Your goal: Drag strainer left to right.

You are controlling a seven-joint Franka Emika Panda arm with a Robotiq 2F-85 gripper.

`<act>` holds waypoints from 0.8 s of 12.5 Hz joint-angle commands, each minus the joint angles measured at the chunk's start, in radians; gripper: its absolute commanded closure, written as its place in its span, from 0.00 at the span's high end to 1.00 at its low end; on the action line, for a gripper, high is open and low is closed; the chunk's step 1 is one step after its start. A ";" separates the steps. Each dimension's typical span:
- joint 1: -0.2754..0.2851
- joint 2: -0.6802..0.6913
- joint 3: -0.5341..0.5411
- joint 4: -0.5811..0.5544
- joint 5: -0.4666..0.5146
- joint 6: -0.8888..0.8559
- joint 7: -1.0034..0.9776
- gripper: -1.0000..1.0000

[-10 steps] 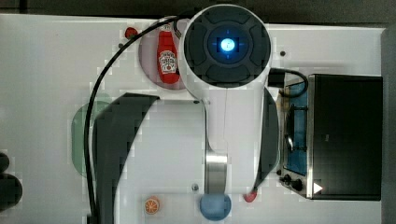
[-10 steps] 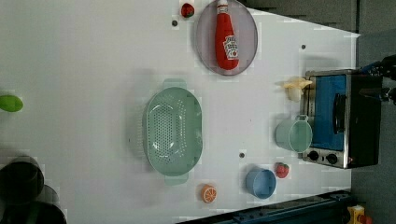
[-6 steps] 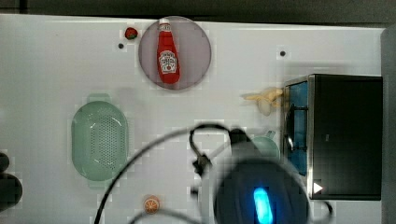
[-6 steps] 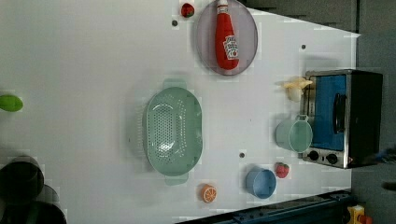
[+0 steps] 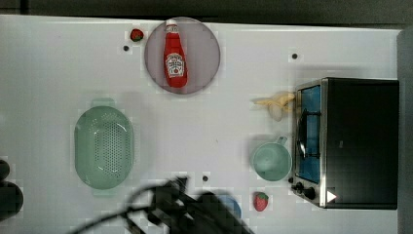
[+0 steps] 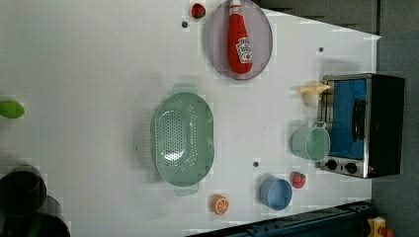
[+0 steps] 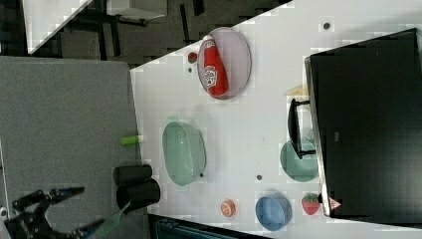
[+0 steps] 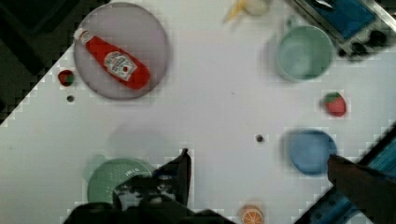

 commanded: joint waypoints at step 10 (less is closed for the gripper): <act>0.047 0.648 0.509 -0.184 -0.002 0.642 0.840 1.00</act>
